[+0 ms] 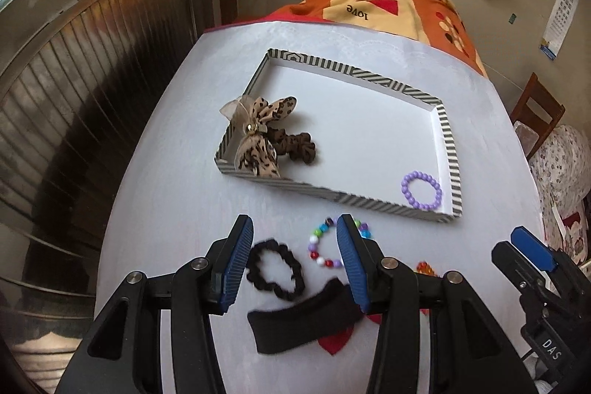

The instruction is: Organize jewelry

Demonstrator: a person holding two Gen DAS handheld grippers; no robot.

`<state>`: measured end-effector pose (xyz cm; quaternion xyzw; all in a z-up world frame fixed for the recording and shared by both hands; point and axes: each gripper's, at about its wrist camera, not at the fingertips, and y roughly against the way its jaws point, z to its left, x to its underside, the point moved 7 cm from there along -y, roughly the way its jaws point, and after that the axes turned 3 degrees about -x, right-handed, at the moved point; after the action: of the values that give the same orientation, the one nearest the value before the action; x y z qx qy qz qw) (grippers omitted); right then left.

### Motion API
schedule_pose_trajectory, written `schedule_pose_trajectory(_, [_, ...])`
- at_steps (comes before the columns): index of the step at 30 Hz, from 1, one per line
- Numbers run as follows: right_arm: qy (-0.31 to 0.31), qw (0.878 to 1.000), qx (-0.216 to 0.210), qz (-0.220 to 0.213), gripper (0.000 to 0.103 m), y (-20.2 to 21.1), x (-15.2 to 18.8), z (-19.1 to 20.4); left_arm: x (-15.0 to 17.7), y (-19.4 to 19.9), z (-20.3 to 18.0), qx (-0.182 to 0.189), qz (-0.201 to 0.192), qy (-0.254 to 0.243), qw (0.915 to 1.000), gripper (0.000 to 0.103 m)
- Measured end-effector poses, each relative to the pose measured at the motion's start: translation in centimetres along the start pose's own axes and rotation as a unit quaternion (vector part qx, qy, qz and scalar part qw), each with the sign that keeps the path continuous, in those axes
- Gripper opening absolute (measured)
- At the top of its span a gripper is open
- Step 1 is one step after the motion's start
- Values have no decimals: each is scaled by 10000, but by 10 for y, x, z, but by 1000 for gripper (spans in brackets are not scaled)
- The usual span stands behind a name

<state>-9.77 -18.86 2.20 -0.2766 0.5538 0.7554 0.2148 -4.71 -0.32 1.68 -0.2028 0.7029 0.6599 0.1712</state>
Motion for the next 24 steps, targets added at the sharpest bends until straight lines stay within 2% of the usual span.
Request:
schedule_pose_trajectory(8, [101, 9999, -67, -3, 55, 23, 16, 11, 22, 24, -2, -107, -142, -25, 9998, 37])
schedule_pose_trajectory(13, [186, 9998, -103, 29, 59, 32, 23, 19, 32, 37, -2, -192, -245, -55, 9995, 37])
schedule_pose_trajectory(24, [305, 9995, -104, 18, 60, 44, 34, 28, 47, 49, -1, -323, -340, -93, 9989, 37])
